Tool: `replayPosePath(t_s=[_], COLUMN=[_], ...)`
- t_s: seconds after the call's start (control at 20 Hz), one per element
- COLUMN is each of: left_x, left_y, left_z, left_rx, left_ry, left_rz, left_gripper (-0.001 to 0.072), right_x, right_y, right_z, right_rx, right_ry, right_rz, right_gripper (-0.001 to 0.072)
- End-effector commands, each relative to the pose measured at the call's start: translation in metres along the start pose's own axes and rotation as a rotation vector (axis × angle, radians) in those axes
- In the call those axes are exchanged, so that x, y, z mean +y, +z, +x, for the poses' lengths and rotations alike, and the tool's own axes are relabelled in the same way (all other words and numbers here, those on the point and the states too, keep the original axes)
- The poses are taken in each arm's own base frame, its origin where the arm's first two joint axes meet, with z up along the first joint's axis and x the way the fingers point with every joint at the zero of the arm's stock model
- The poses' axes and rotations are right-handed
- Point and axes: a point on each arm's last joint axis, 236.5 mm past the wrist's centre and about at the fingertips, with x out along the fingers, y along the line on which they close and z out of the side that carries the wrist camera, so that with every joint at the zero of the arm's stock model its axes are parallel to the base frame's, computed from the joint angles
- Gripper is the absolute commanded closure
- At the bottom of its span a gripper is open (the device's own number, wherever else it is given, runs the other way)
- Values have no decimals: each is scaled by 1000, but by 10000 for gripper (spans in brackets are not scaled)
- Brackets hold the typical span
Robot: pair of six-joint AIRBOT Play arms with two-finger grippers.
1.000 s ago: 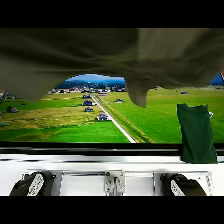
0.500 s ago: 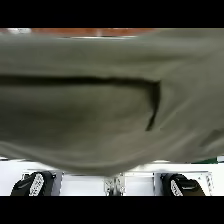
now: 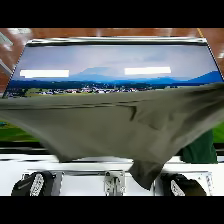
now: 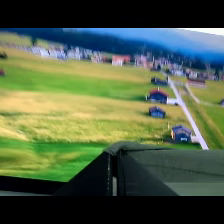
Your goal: Fold the shirts.
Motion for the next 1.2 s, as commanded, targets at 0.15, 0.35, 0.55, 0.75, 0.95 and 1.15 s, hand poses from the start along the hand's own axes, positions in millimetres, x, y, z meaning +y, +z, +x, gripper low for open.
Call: replayPosePath(t_s=[0.15,0.35,0.55,0.75,0.95,1.15], left_x=[26,13,19,36,24,17], left_y=[5,16,16,25,-20,-54], left_z=[171,301,384,431,461,453], left_rx=[102,108,114,44,166,312], left_ry=[-127,-165,-147,-99,-127,-176], left_rz=[-126,-21,-19,-160,-192,-135], left_gripper=[672,670,670,669,669,669], right_x=[0,0,-21,-37,-34,-29], right_y=[33,55,65,86,56,36], right_z=[227,344,404,434,464,463], right_rx=[57,-23,-115,-259,-166,-71], right_ry=[99,153,100,66,83,89], right_rz=[129,174,197,253,291,249], right_gripper=[653,653,653,653,653,652])
